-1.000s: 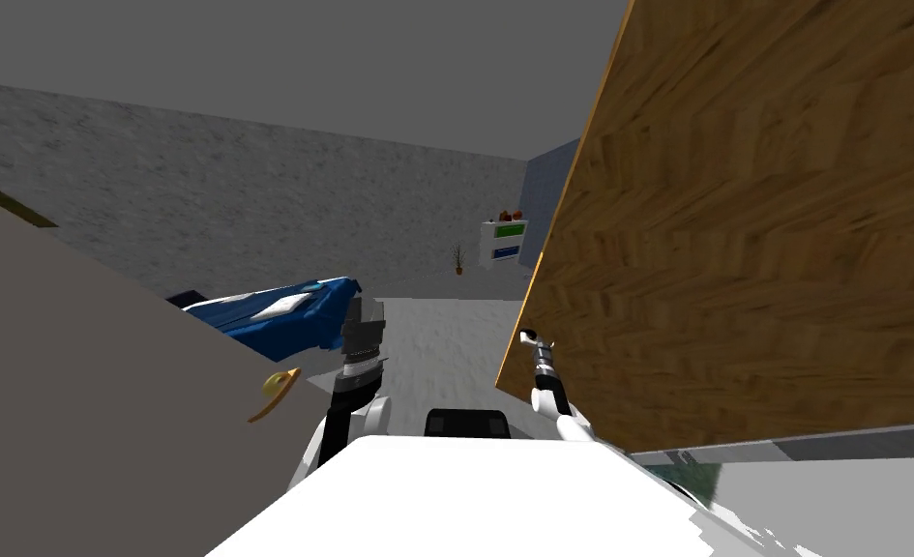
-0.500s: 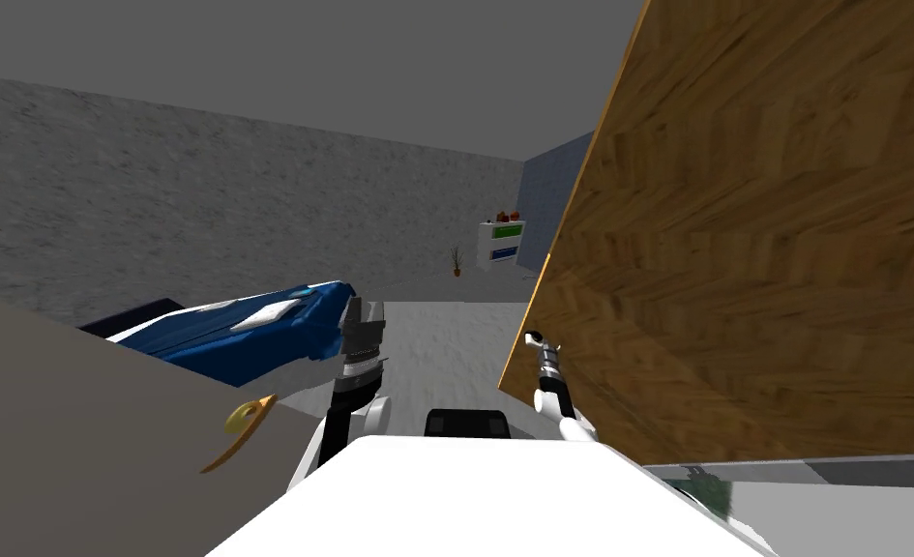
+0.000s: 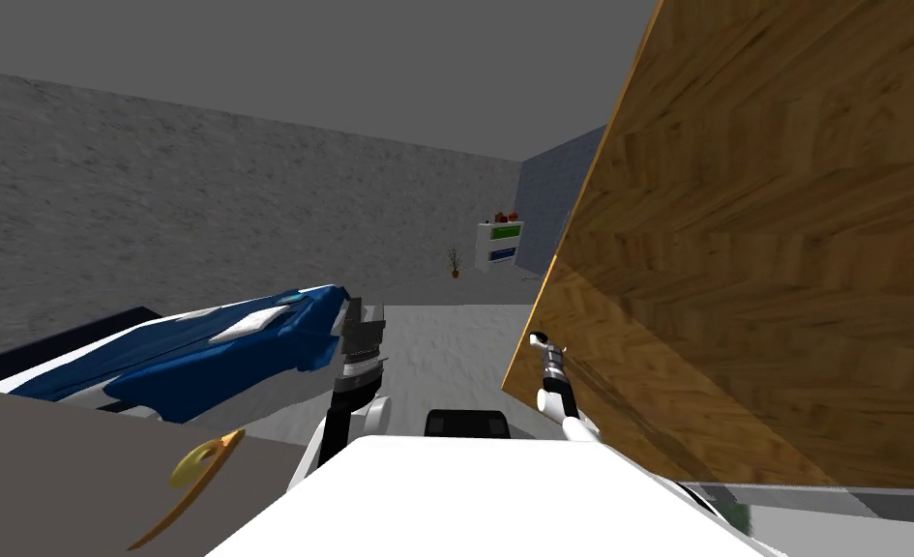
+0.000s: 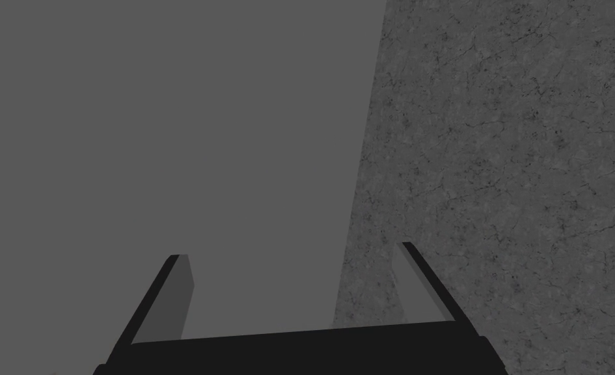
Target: Push the door open
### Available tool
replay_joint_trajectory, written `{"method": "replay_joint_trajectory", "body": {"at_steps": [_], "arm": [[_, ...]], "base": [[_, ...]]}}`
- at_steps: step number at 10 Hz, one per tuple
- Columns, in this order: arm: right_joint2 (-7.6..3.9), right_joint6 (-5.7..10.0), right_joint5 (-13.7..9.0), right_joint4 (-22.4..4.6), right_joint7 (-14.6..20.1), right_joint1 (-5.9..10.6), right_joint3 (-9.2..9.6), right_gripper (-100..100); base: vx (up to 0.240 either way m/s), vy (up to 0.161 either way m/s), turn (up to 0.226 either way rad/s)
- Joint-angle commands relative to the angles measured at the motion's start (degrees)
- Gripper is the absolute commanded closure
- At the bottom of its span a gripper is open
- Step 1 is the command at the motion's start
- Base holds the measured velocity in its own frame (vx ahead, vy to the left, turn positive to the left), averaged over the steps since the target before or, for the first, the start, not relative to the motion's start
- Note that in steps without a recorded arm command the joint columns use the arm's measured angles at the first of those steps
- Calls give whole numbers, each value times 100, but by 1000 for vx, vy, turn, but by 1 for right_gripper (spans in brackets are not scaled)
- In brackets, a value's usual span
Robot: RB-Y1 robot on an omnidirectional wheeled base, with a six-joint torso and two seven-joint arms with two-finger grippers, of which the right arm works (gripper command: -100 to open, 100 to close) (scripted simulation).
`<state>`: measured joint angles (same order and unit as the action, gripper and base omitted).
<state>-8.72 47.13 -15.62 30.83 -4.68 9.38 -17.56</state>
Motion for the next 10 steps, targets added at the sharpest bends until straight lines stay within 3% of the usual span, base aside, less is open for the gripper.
{"method": "replay_joint_trajectory", "body": {"at_steps": [1, 7, 10], "arm": [[-49, 35, -56, 22, -24, -12, -95, 100], [-93, 42, -166, -18, -83, -65, -271, 100], [-138, 64, -290, -26, -160, -83, -453, 100]], "base": [[169, 39, -53], [140, 35, -45], [151, -12, -34]]}}
